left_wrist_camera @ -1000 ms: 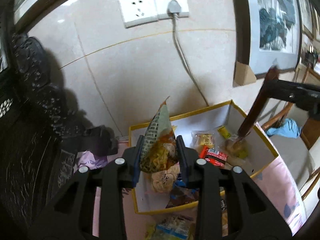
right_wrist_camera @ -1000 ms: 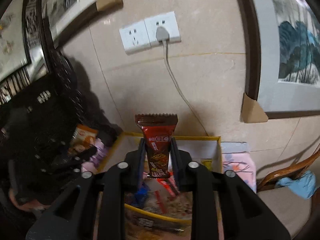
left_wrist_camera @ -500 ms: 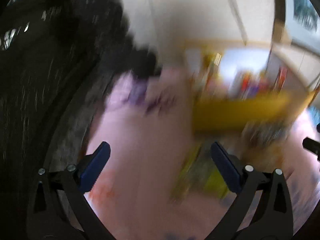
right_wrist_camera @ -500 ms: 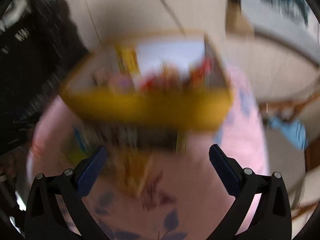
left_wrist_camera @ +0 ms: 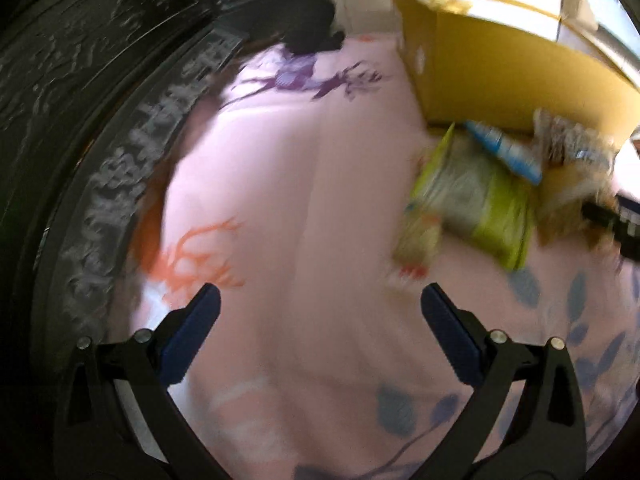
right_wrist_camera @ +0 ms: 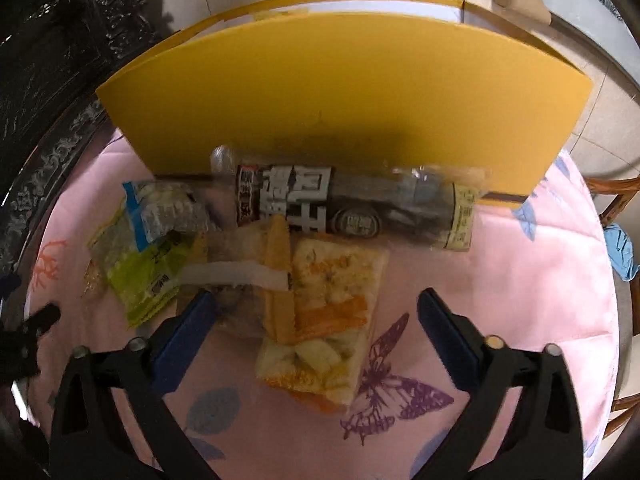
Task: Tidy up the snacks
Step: 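Open both grippers to drop the items into the box and return to the pile, then grasp the clear bread packet with the right gripper while the left grasps the long green-printed bag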
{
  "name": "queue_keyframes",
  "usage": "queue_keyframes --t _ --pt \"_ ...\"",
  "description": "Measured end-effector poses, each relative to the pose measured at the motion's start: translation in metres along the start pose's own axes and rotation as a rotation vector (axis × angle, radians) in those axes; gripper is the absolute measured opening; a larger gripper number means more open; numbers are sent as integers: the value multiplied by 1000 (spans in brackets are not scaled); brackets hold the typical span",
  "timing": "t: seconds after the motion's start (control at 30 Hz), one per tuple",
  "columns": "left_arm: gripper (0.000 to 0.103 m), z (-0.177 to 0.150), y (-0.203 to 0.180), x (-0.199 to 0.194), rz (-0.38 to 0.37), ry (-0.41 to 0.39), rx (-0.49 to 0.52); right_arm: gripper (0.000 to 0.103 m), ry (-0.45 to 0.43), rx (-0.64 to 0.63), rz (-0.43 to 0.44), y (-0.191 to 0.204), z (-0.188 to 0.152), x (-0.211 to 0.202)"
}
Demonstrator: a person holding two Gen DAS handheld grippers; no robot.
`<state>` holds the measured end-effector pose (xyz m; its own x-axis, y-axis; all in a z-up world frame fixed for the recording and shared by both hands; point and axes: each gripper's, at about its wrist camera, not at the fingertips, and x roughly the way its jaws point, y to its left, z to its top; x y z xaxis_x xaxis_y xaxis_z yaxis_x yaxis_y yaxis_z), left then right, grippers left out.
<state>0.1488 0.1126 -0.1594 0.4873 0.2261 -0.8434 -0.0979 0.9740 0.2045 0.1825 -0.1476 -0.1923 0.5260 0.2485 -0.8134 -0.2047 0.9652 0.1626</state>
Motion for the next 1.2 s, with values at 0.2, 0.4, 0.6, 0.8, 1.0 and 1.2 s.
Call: queue_keyframes --t 0.2,0.4,0.6,0.8,1.0,1.2 --pt "101 18 -26 43 -27 16 81 50 86 55 48 -18 -17 -18" --pt "75 16 -13 50 -199 4 19 47 97 73 12 -33 -27 -45" --pt "32 15 -38 37 -206 22 134 37 45 90 35 -43 -20 -75" --pt "31 13 -22 31 -233 64 72 71 48 65 -2 -44 -25 -69" --pt "31 -22 -13 13 -201 119 60 71 41 48 4 -37 -31 -37" --pt "31 -48 -13 1 -209 138 9 47 15 -21 -79 -25 -39 -17"
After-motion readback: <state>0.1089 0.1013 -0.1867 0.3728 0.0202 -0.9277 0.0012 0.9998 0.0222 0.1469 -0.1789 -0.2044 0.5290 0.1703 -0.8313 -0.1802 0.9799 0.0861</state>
